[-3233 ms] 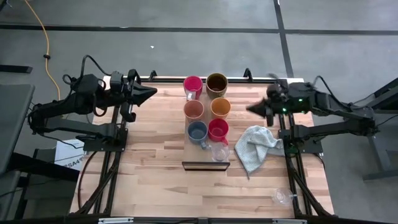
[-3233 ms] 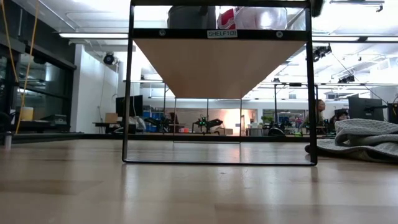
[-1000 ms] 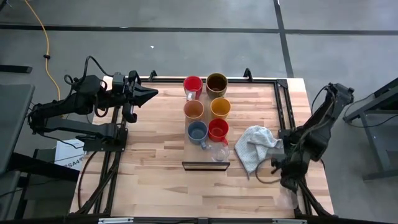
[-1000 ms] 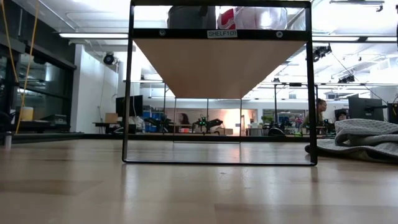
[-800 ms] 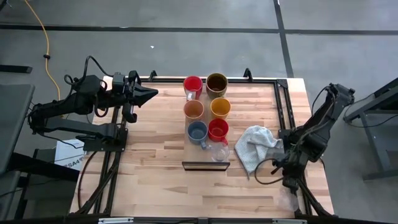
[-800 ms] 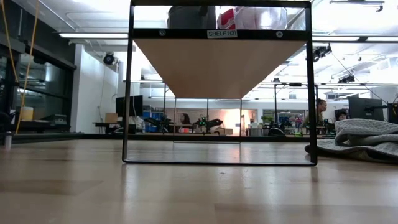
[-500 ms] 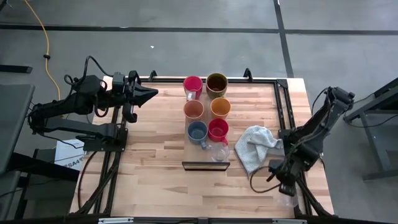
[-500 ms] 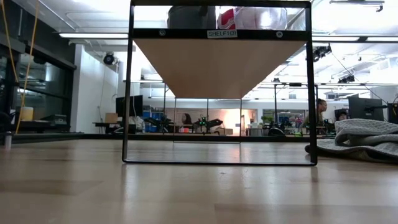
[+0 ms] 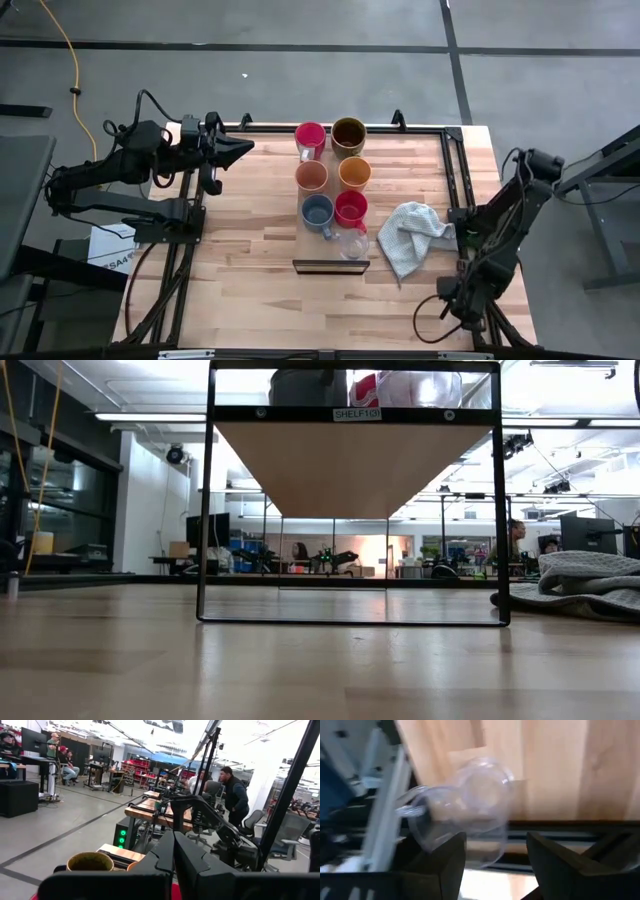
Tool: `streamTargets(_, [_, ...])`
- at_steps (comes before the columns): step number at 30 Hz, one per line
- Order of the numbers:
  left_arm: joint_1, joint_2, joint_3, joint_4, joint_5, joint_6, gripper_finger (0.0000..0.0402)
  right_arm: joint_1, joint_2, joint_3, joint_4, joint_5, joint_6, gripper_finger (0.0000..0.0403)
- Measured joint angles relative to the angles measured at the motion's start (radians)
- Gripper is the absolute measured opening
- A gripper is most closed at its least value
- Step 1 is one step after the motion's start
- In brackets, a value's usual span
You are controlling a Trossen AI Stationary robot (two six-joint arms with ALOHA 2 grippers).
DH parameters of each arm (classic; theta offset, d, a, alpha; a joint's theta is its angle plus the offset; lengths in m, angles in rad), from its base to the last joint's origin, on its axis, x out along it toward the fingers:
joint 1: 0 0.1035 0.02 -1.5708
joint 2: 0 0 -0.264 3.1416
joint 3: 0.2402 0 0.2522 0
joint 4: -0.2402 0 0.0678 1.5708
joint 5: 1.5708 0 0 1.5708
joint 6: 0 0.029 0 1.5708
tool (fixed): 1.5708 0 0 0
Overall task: Stack small to large cups/mugs on shelf
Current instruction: Put the transparent mug on the shelf
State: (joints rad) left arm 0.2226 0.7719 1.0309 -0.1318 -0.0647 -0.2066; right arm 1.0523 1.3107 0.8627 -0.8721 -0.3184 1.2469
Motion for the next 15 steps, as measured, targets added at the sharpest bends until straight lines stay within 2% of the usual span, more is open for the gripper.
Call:
streamTargets(6, [0.0, 0.0, 0.0, 0.0, 0.0, 0.0, 0.0001, 0.004, 0.049, 0.0, -0.058, 0.081, -0.061, 0.0201])
streamTargets(15, [0.0, 0.0, 0.0, 0.0, 0.0, 0.0, 0.0001, 0.004, 0.155, 0.0, -0.012, 0.082, -0.115, 0.019])
